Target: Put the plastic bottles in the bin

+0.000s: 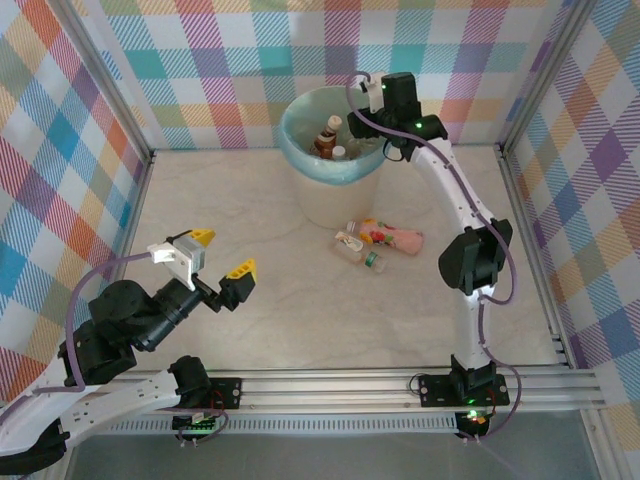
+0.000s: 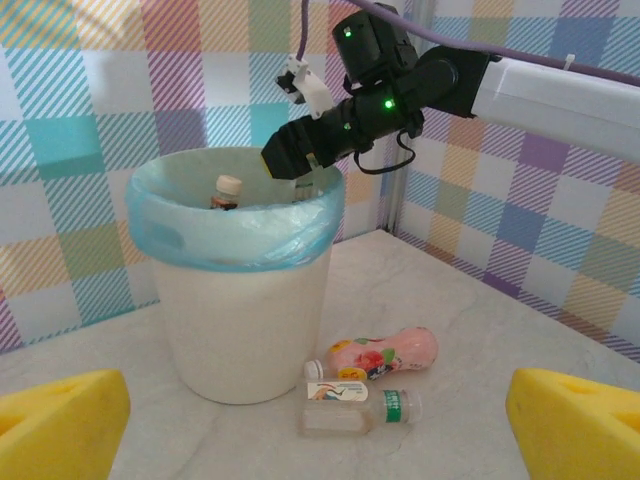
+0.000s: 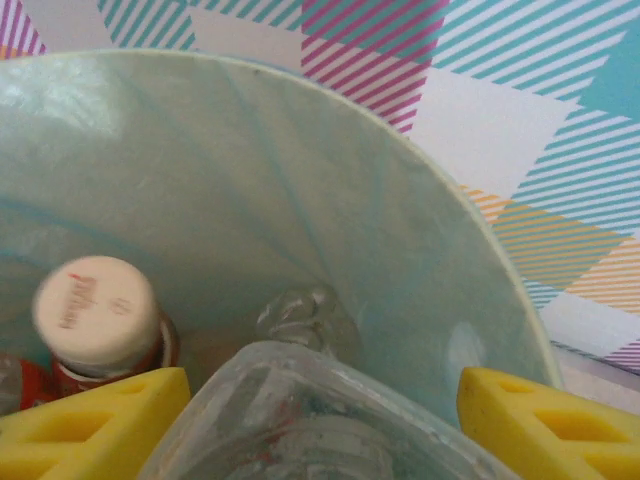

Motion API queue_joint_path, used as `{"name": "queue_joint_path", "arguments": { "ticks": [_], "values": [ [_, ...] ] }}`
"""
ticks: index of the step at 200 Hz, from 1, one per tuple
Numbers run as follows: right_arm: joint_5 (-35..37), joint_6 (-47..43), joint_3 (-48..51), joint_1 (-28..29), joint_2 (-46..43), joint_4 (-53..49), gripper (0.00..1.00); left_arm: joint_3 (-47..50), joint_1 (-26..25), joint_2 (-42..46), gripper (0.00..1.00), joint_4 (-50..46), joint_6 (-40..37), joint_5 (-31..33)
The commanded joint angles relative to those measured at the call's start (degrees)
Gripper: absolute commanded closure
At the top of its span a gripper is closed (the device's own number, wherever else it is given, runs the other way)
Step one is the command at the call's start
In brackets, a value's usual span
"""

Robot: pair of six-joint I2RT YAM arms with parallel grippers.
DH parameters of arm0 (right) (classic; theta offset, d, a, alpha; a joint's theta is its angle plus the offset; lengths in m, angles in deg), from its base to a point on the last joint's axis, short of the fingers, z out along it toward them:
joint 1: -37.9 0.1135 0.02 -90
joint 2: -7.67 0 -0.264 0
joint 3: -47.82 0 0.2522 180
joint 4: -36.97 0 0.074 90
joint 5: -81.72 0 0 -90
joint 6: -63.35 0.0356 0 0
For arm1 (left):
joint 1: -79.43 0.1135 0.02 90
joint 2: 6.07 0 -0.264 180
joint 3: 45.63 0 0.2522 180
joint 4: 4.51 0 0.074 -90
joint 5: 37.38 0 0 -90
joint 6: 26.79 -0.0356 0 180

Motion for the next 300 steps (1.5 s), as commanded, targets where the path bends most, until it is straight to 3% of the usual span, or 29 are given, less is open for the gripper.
{"name": "queue_joint_path", "arguments": {
  "ticks": [1,36,69,143,171,201,228,300],
  "values": [
    [-2.7,2.0,-4.3,0.4,2.3,-2.2,0.54,0.6,0.2,0.8,0.03,-1.1,1.0,1.3],
    [-1.5,2.7,-8.7,0.4,6.6,-5.5,0.39,0.9,0.2,0.6,0.03,-1.7,1.0,2.0],
    [-2.2,5.1,-9.5,0.5,5.2,-5.2,0.28,1.1,0.2,0.3,0.03,-1.7,1.1,2.2],
    [-3.3,4.6,-11.9,1.5,2.1,-4.2,0.22,1.1,0.2,-1.1,0.03,-0.7,0.7,2.3],
    [-3.2,4.3,-12.0,1.6,2.6,-4.9,0.24,1.0,0.2,-1.8,0.03,-0.9,0.7,2.4],
    [-6.4,5.2,-11.9,1.7,3.8,-7.3,0.43,1.0,0.2,-1.8,0.03,-1.3,1.1,3.0],
    [-7.3,5.4,-11.3,1.8,5.6,-9.1,0.52,1.1,0.2,-1.4,0.03,-1.5,1.1,3.7],
    [-8.4,5.7,-13.7,1.5,11.6,-10.8,0.55,0.9,0.2,-1.6,0.03,-2.9,1.7,4.9]
  ]
}}
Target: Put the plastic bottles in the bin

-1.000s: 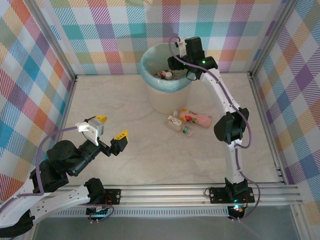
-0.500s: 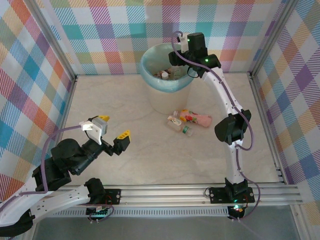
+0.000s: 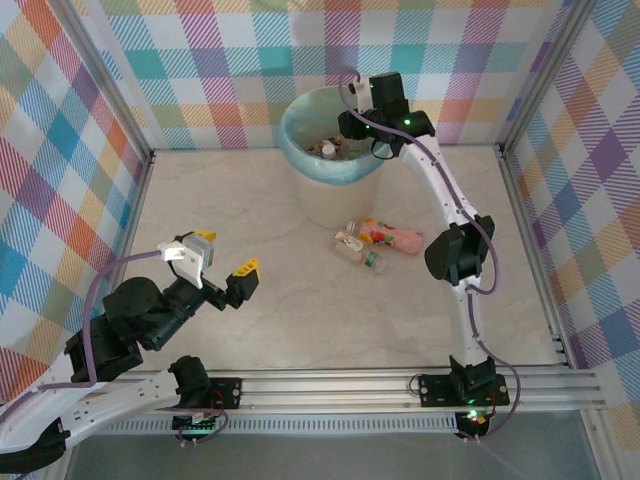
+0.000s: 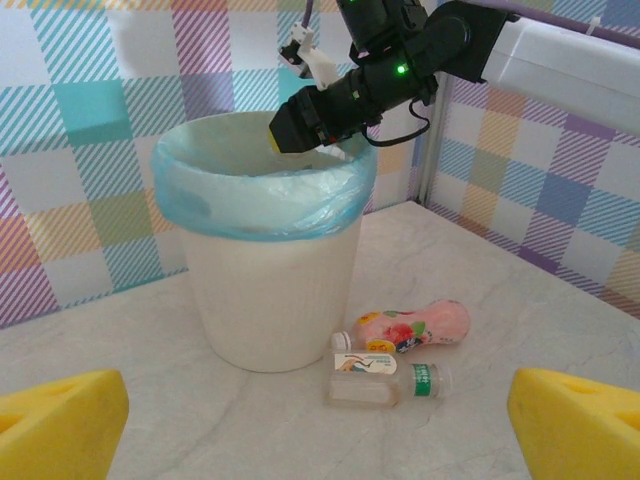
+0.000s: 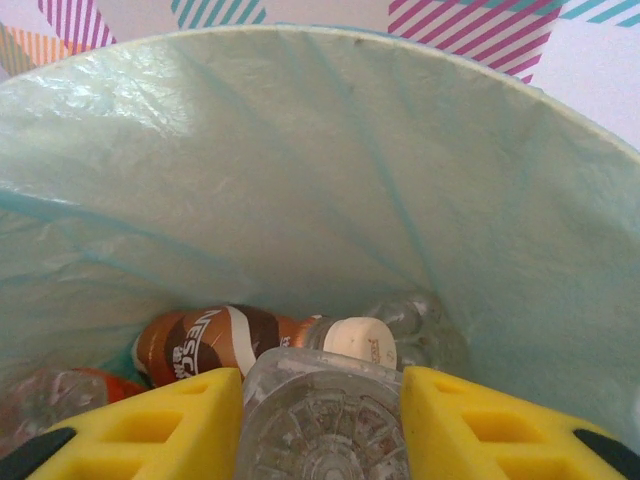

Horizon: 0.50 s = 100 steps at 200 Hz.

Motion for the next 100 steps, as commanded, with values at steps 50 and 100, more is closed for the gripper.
{"name": "queue_joint_path", "arguments": {
  "ticks": [50,100],
  "values": [
    [-3.0,1.5,-1.8,0.2,3.5,-4.6,0.51,0.0,0.2,-0.4,0.02,-2.4,1.1,2.3],
    [-6.0,4.8,-5.7,0.2,-3.2,-4.0,0.34,-1.1,0.2,-1.8,0.02,-3.3,1.2,3.0]
  ]
}}
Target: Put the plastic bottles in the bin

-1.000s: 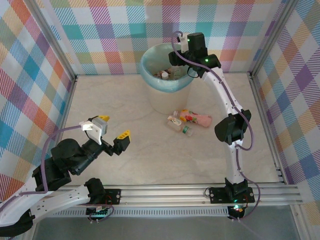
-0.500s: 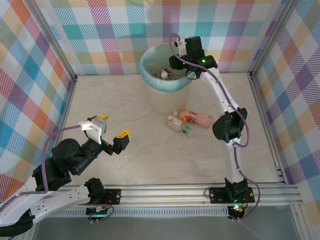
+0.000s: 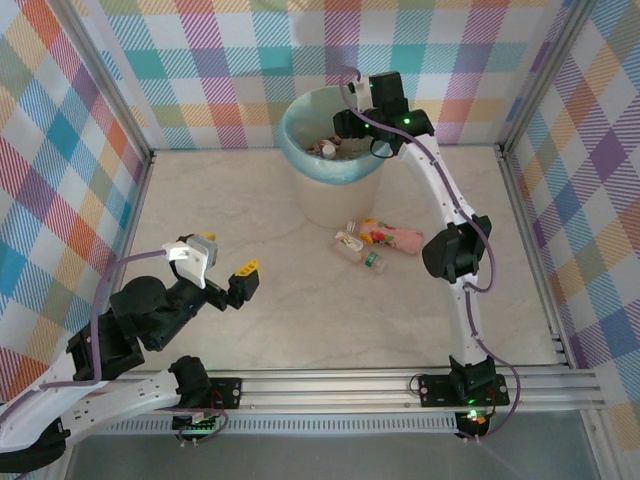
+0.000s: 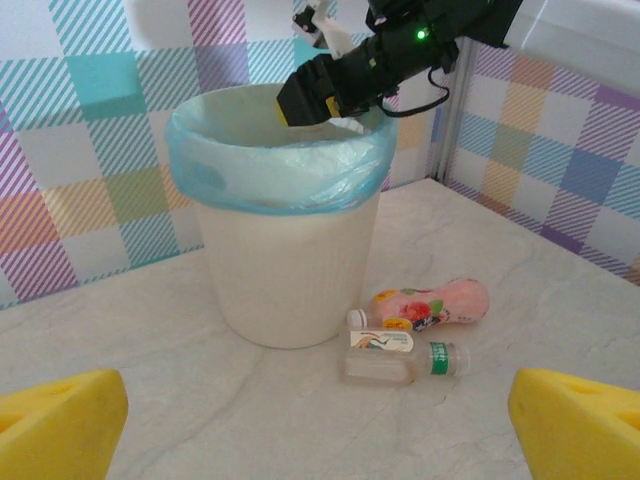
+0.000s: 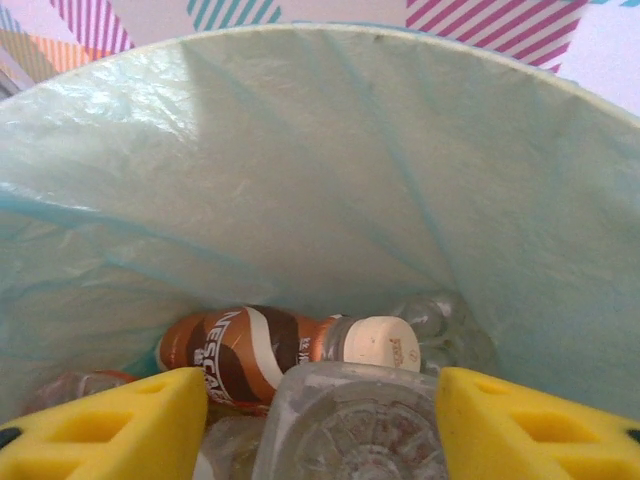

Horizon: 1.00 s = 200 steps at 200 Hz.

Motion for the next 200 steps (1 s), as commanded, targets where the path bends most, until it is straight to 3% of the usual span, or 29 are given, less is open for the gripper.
{"name": "queue_joint_path", "arguments": {
  "ticks": [1,21,58,98,137,166,200],
  "values": [
    [-3.4,2.8,-1.7,0.4,-5.4,-1.6,0.34,-1.1,0.2,-0.9,0.02,-0.6,0.4,1.3],
    [-4.6,4.1,0.9,0.4,-12.2,1.4,0.24,-1.4,0.2,-2.9,0.02,-1.1,0.6,2.3],
    [-6.0,4.7,17.5,0.5,-27.9,9.7,0.17,-2.7,0.2,-10.4,0.02,-2.3,2.7,0.6],
    [-6.2,3.6,42.5,0.5,-45.5,16.4,0.23,-2.3,0.2,-18.7,0.02,3.4,5.9,-3.1],
    [-2.4,3.2,65.4,0.4,-59.8,16.4,0.30,-4.9,0.5,-29.2,0.02,5.8,12.9,0.0],
    [-1.6,3.1,79.7,0.4,-65.0,17.1,0.33,-6.7,1.3,-35.8,0.02,5.0,20.0,3.8],
    [-5.6,4.7,89.4,0.4,-61.4,17.6,0.31,-6.2,5.0,-39.0,0.01,3.9,27.8,3.8]
  ]
}}
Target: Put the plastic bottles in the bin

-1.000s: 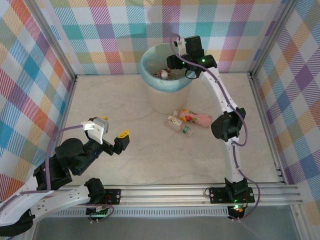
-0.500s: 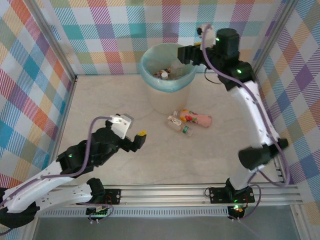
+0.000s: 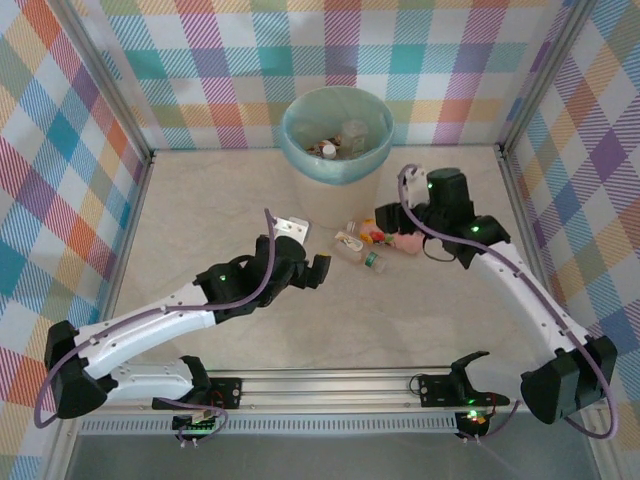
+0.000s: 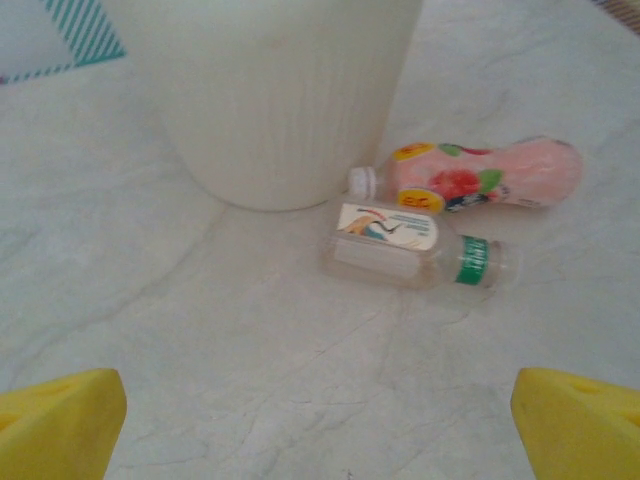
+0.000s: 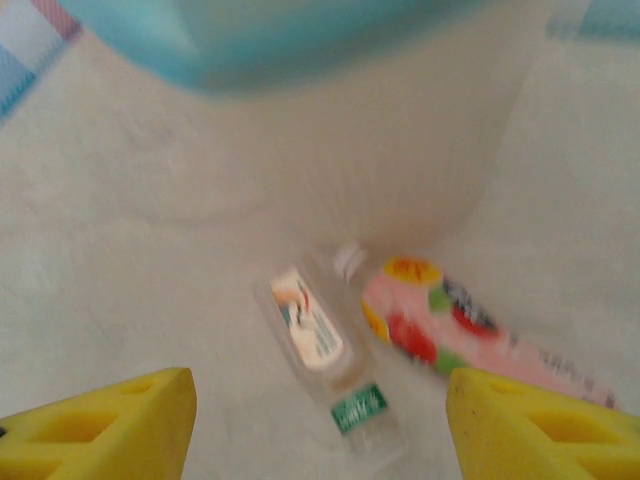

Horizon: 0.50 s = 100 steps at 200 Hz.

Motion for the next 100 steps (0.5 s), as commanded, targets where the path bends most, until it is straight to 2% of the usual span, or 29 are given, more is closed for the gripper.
{"name": "queue_joint_path", "arguments": {
  "ticks": [1,38,74,100],
  "values": [
    [-2.9,1.2,4.5,0.2,2.0,2.3,0.31,-1.3,3.0,-0.7,0.01,0.3,8.6,2.1],
    [-4.8,3.4,12.0,0.3,9.4,11.6,0.30,1.0,5.6,-0.2,0.01,0.5,13.6,0.0],
    [-4.6,1.5,8.9,0.3,19.3,12.4,0.28,2.6,6.3,1.8,0.00,-0.8,14.6,-0.1],
    [-4.9,0.7,7.2,0.3,22.8,12.2,0.27,3.9,6.9,3.4,0.00,-1.9,15.1,0.3]
  ]
}}
